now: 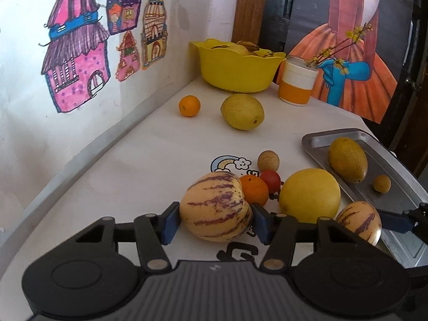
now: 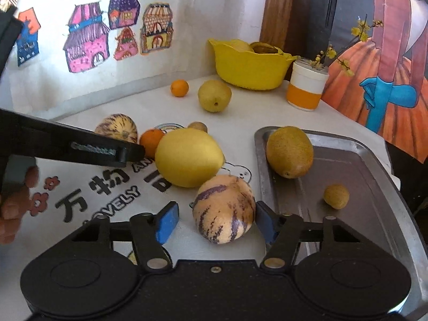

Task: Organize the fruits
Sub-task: 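Grasp a striped pepino melon with the left tool while the right tool grasps another, then carry both striped melons in the left and right tools over the tray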

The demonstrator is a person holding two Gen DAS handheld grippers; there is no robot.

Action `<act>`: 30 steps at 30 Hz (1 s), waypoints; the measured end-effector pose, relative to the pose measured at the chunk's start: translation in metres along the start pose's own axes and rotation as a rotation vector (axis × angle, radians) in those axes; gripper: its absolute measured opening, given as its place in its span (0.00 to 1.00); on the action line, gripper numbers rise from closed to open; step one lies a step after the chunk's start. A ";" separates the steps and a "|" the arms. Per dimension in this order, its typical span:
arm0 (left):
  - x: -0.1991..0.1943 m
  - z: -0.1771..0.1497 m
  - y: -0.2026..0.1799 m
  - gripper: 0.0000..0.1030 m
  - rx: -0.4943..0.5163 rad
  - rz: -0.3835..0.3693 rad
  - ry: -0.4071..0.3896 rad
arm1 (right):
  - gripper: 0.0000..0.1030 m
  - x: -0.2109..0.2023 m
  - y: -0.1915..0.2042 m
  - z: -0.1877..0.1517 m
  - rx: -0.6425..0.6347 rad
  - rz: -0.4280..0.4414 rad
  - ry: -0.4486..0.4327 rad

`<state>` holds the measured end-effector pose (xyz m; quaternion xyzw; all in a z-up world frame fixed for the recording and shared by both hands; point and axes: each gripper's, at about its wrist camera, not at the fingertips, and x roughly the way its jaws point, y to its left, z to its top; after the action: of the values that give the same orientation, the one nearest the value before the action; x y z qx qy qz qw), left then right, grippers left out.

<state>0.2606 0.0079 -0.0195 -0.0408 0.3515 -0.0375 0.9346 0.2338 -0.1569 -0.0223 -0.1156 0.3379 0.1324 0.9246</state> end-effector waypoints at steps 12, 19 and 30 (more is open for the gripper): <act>-0.026 -0.012 -0.011 0.59 -0.037 -0.009 0.004 | 0.49 -0.015 -0.007 -0.011 0.040 0.031 -0.030; -0.042 -0.017 -0.022 0.58 -0.041 -0.028 -0.003 | 0.49 -0.032 -0.014 -0.017 0.068 0.055 -0.058; -0.053 -0.022 -0.043 0.58 -0.028 -0.040 -0.011 | 0.49 -0.056 -0.036 -0.021 0.138 0.049 -0.111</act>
<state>0.2049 -0.0306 0.0032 -0.0611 0.3457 -0.0509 0.9350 0.1914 -0.2065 0.0032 -0.0358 0.2973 0.1376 0.9441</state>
